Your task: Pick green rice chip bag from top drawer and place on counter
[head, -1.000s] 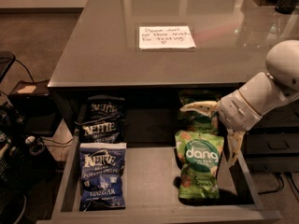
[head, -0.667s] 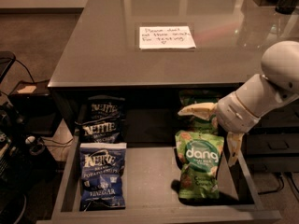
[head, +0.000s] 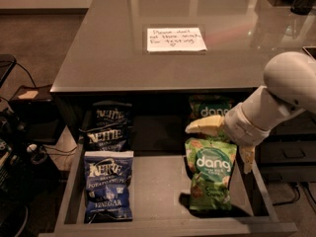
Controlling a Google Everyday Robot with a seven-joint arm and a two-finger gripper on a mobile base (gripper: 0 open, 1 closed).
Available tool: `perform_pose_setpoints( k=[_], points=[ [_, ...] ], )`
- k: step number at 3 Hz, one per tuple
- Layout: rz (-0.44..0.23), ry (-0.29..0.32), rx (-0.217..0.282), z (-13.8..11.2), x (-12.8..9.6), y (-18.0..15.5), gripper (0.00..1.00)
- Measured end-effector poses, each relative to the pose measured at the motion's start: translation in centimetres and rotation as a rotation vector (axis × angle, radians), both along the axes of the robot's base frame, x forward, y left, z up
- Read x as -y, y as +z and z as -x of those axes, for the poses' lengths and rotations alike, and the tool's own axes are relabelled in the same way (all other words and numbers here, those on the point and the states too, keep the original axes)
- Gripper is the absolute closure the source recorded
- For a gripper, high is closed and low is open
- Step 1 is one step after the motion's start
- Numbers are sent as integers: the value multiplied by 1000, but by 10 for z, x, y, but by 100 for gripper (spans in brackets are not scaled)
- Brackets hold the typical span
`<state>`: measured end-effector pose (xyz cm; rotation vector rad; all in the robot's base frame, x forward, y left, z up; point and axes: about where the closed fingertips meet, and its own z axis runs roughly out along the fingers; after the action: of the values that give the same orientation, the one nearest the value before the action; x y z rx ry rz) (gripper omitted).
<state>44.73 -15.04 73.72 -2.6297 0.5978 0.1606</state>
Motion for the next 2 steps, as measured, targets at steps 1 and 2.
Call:
perform_pose_setpoints(
  k=[1, 2],
  points=[
    [74, 60, 78, -2, 4, -10, 0],
    [137, 93, 138, -7, 9, -21, 0]
  ],
)
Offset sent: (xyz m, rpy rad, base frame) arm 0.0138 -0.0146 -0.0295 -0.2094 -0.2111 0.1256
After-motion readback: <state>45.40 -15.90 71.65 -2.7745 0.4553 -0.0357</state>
